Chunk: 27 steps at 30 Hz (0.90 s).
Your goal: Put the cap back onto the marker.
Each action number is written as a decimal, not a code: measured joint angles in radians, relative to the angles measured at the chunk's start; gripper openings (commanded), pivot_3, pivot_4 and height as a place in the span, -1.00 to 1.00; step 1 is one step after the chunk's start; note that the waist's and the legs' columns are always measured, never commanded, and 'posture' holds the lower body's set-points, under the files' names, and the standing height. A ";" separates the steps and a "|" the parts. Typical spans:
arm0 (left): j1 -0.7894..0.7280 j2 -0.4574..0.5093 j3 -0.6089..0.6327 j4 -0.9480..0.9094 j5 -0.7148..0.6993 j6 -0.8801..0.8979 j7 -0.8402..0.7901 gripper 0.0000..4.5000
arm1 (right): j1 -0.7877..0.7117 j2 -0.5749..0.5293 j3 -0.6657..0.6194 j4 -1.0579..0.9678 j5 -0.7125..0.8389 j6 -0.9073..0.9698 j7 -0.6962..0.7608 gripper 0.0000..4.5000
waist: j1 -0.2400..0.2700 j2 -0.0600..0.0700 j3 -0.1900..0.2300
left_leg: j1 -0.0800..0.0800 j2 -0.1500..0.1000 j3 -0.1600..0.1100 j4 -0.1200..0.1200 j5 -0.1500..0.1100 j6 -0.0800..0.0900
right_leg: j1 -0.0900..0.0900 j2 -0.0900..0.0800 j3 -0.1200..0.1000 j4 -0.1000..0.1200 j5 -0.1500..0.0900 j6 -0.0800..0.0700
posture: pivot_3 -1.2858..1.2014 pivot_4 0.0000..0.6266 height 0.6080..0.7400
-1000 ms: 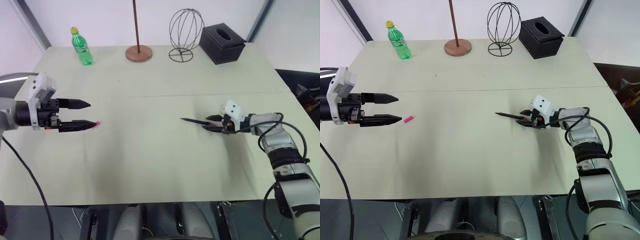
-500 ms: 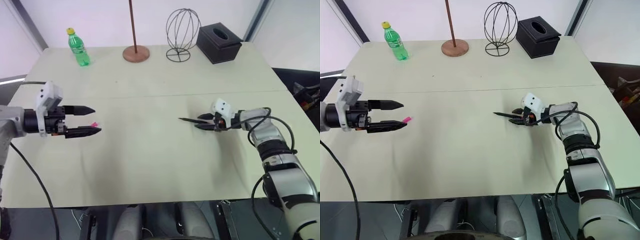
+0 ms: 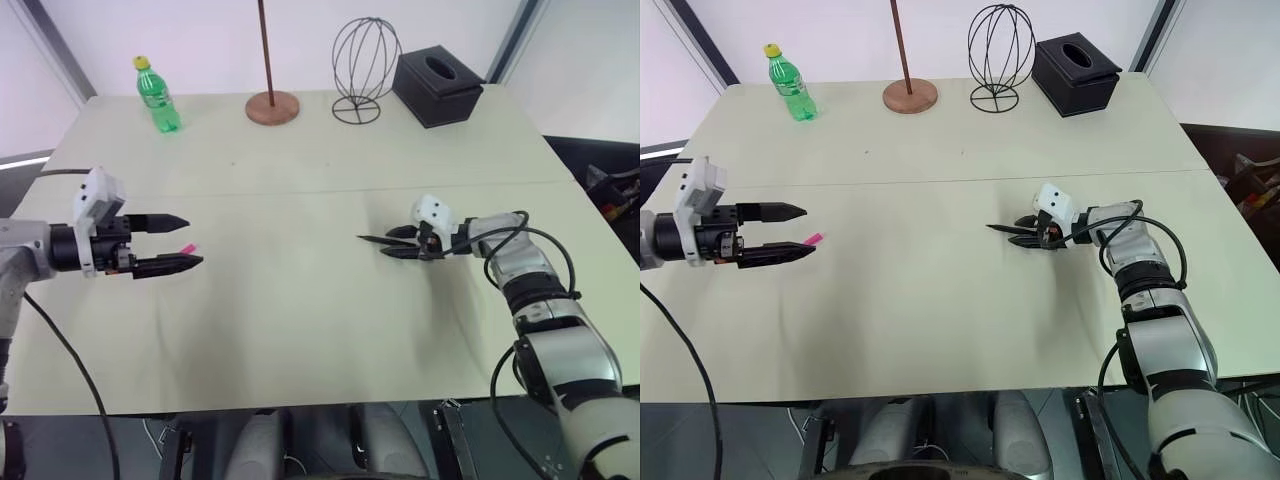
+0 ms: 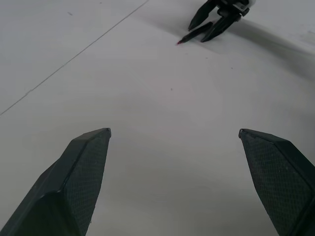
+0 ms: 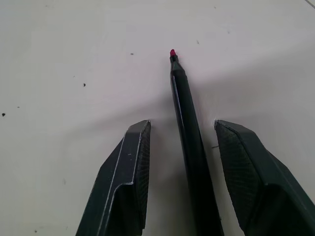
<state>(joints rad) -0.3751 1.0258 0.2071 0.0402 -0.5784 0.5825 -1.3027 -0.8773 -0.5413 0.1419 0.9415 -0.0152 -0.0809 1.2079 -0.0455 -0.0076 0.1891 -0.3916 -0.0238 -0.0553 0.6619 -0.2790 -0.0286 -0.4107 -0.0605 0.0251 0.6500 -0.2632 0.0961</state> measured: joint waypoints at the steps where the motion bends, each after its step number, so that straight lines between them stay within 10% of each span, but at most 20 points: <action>1: 0.000 -0.005 0.002 0.000 0.000 0.000 0.003 0.98 | -0.003 0.001 0.000 0.005 0.000 0.002 0.005 -0.30 | 0.000 0.000 0.000 | 0.000 0.000 0.000 0.000 0.000 0.000 | 0.000 0.000 0.000 0.000 0.000 0.000 | 0.03 -0.52 1.00; 5: 0.012 -0.007 0.004 -0.005 0.000 0.000 0.017 0.98 | -0.007 0.005 0.000 0.006 -0.002 0.005 0.020 -0.97 | 0.000 0.000 0.000 | 0.000 0.000 0.000 0.000 0.000 0.000 | 0.000 0.000 0.000 0.000 0.000 0.000 | 0.03 -0.52 1.00; 16: 0.019 -0.007 0.010 0.044 0.037 -0.068 0.055 0.98 | -0.005 0.003 0.001 -0.035 -0.011 0.021 0.014 -0.97 | 0.000 0.001 0.000 | 0.000 0.000 0.000 0.000 0.000 0.000 | 0.000 -0.001 0.000 0.000 0.000 0.000 | 0.03 -0.52 1.00; 27: -0.145 0.100 -0.048 0.609 0.313 -0.448 -0.018 0.98 | 0.080 0.009 0.074 -0.711 0.016 0.344 -0.002 -0.97 | 0.011 0.000 0.000 | -0.007 -0.002 0.000 0.002 0.000 0.000 | -0.007 -0.001 0.000 0.002 0.000 0.000 | 0.03 -0.52 1.00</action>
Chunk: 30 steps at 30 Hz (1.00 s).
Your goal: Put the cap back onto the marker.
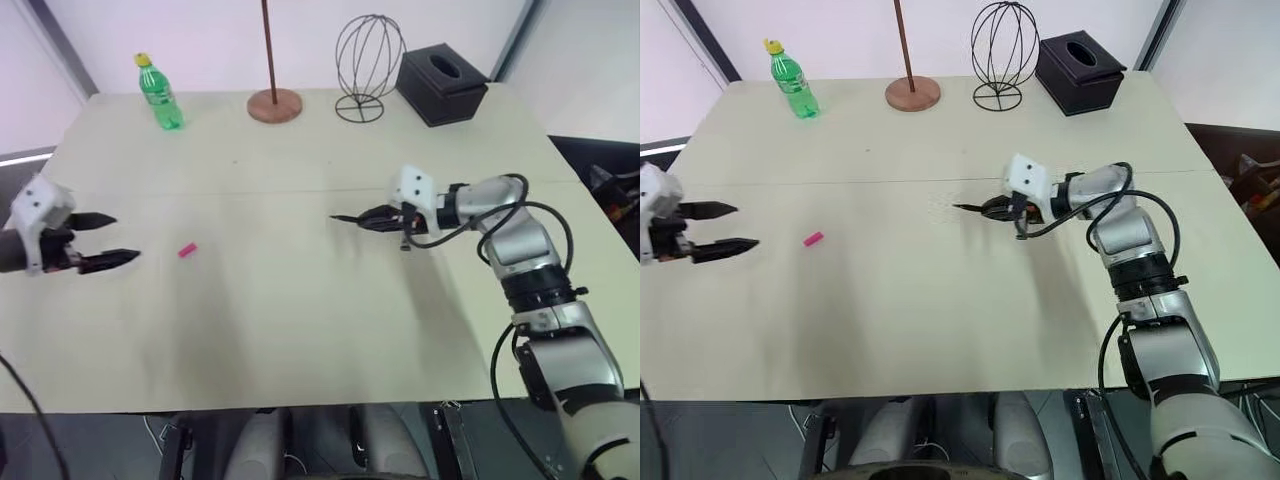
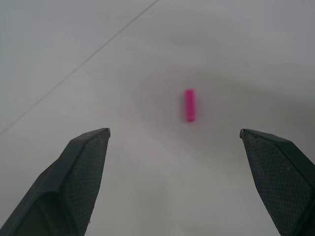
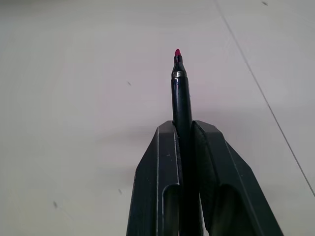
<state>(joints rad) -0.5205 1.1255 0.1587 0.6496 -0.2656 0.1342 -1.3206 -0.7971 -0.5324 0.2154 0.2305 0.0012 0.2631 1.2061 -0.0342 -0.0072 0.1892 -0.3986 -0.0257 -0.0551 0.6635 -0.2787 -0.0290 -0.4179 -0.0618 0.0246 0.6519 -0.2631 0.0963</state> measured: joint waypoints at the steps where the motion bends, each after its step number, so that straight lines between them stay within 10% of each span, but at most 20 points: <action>1: -0.014 -0.003 -0.012 0.037 0.017 -0.025 -0.007 0.98 | 0.015 0.006 0.017 -0.029 -0.001 0.020 -0.009 -0.97 | 0.001 0.000 0.000 | -0.001 0.000 0.000 0.000 0.000 0.000 | 0.000 0.000 0.000 0.000 0.000 0.000 | 0.03 -0.52 1.00; 30: -0.246 -0.345 -0.110 0.453 0.193 -0.299 0.084 0.98 | 0.081 -0.028 0.048 -0.250 0.022 0.194 -0.137 -0.97 | 0.015 -0.002 -0.001 | -0.009 -0.001 0.000 0.005 0.001 -0.001 | -0.011 0.000 0.000 0.008 0.000 0.000 | 0.03 -0.52 1.00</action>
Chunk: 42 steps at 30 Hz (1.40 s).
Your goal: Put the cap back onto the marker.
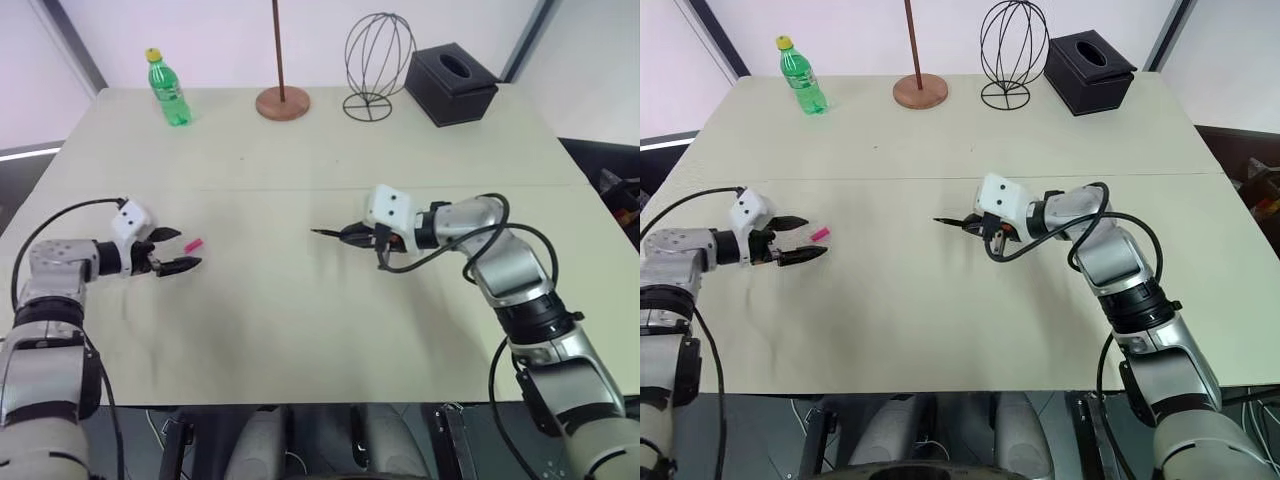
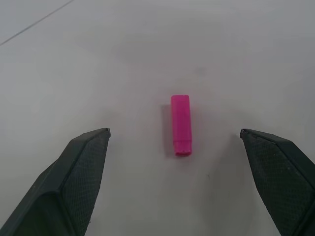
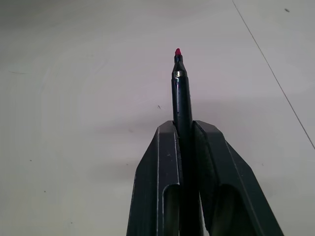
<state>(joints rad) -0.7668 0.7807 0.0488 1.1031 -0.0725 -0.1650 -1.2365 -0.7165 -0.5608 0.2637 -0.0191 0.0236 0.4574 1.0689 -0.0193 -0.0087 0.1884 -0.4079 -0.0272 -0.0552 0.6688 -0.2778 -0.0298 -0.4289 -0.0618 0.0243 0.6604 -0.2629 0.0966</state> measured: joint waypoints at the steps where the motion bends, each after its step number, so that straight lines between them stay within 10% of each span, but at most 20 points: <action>1: -0.004 0.000 0.000 0.004 0.003 -0.001 0.000 0.98 | 0.000 -0.003 0.000 0.000 0.000 0.000 -0.002 -0.97 | 0.000 0.000 0.000 | 0.000 0.000 0.000 0.000 0.000 0.000 | 0.000 0.000 0.000 0.000 0.000 0.000 | 0.03 -0.52 1.00; 10: -0.021 -0.012 0.000 0.026 0.020 -0.017 0.011 0.98 | 0.000 -0.005 0.000 0.003 0.001 0.000 -0.022 -0.97 | 0.000 0.000 0.000 | 0.000 -0.001 0.000 0.000 0.000 0.000 | 0.000 0.000 0.000 0.001 0.000 0.000 | 0.03 -0.52 1.00; 13: -0.022 -0.019 0.000 0.027 0.020 -0.019 0.009 0.61 | 0.000 -0.005 0.000 0.004 0.002 0.000 -0.026 -1.00 | 0.000 0.000 0.000 | 0.000 -0.002 0.000 0.000 0.000 0.000 | 0.000 0.000 0.000 0.001 0.000 0.000 | 0.03 -0.52 1.00; 19: -0.022 -0.024 0.000 0.027 0.022 -0.021 0.005 -0.76 | 0.000 -0.006 -0.001 0.006 0.002 0.000 -0.040 -1.00 | 0.000 0.000 0.000 | 0.000 -0.002 0.000 0.001 0.000 0.000 | 0.000 0.000 0.000 0.002 0.000 0.000 | 0.03 -0.52 1.00; 34: -0.063 -0.024 0.006 0.016 0.010 0.000 -0.006 -0.76 | 0.000 -0.044 -0.013 0.056 0.002 -0.029 -0.043 -1.00 | 0.005 0.000 0.000 | 0.000 -0.003 -0.001 0.001 0.000 -0.001 | 0.000 0.000 0.000 0.002 0.000 0.000 | 0.03 -0.52 1.00; 42: -0.202 -0.028 0.003 -0.313 -0.098 0.164 -0.181 -0.76 | -0.073 -0.099 -0.032 0.125 -0.003 -0.121 -0.018 -1.00 | -0.003 -0.001 0.000 | -0.001 -0.003 -0.001 0.003 0.000 -0.001 | 0.000 0.000 0.000 0.002 0.000 0.000 | 0.03 -0.52 1.00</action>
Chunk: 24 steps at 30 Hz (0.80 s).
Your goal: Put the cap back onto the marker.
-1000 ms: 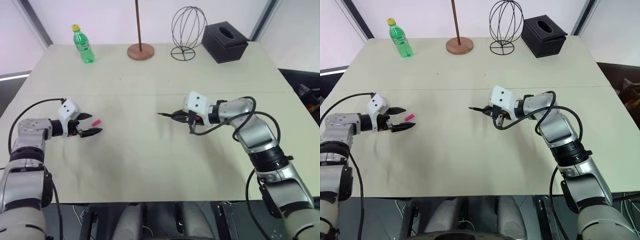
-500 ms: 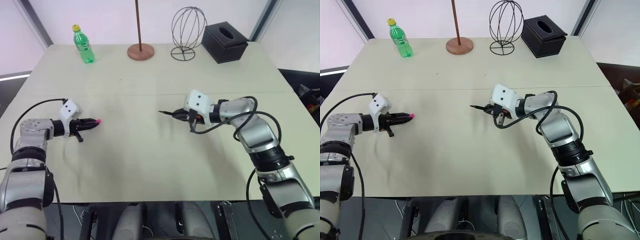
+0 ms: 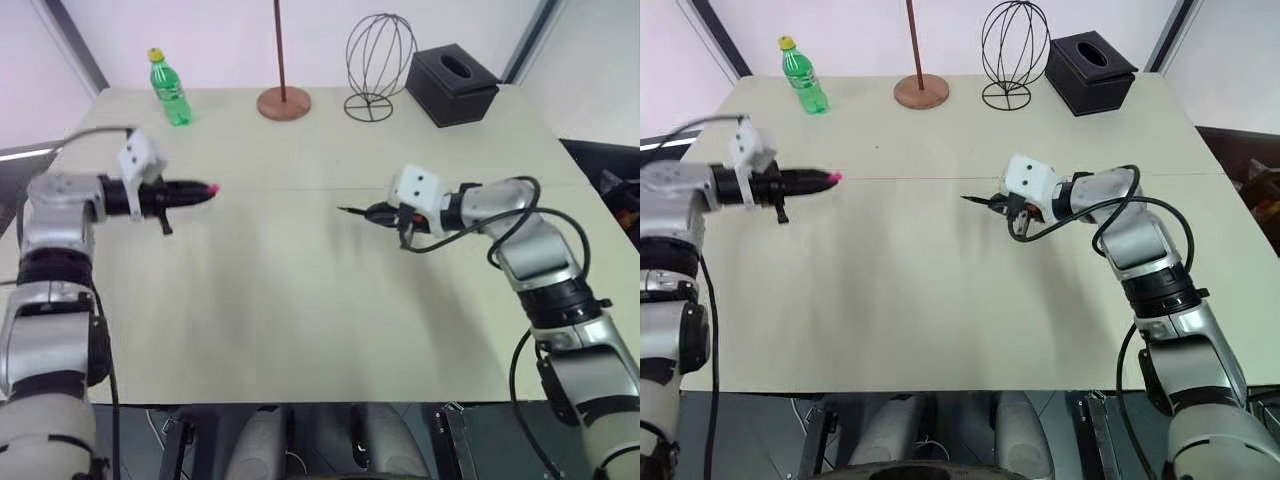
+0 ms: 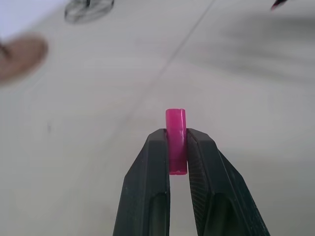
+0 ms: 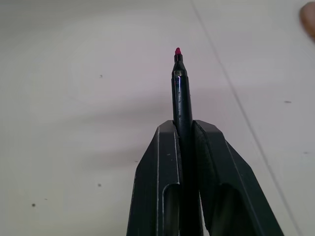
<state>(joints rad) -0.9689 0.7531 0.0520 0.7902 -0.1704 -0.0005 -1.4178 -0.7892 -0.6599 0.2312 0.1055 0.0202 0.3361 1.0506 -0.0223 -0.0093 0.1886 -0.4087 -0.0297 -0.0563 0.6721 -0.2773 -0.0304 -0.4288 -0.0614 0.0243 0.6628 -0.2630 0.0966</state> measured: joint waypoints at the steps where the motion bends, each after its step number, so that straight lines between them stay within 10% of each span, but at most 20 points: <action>1: 0.000 -0.006 -0.009 -0.054 -0.014 0.029 -0.027 -0.76 | -0.005 -0.004 0.000 0.011 -0.005 -0.017 0.007 -1.00 | -0.002 0.000 0.000 | 0.000 0.000 0.000 0.000 0.000 0.000 | 0.000 0.000 0.000 0.000 0.000 0.000 | 0.03 -0.52 1.00; 24: -0.099 -0.191 -0.201 0.037 0.097 -0.164 -0.076 -0.76 | -0.089 0.028 0.071 0.042 -0.056 -0.121 0.106 -1.00 | -0.018 0.000 0.000 | -0.001 0.001 0.000 0.005 0.000 0.000 | 0.000 0.001 0.000 0.002 0.000 0.000 | 0.03 -0.52 1.00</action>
<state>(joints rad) -1.0680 0.5624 -0.1491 0.8273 -0.0738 -0.1643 -1.4935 -0.8783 -0.6322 0.3025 0.1472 -0.0359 0.2150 1.1571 -0.0398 -0.0092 0.1887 -0.4094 -0.0292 -0.0563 0.6769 -0.2774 -0.0302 -0.4285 -0.0605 0.0245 0.6645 -0.2630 0.0965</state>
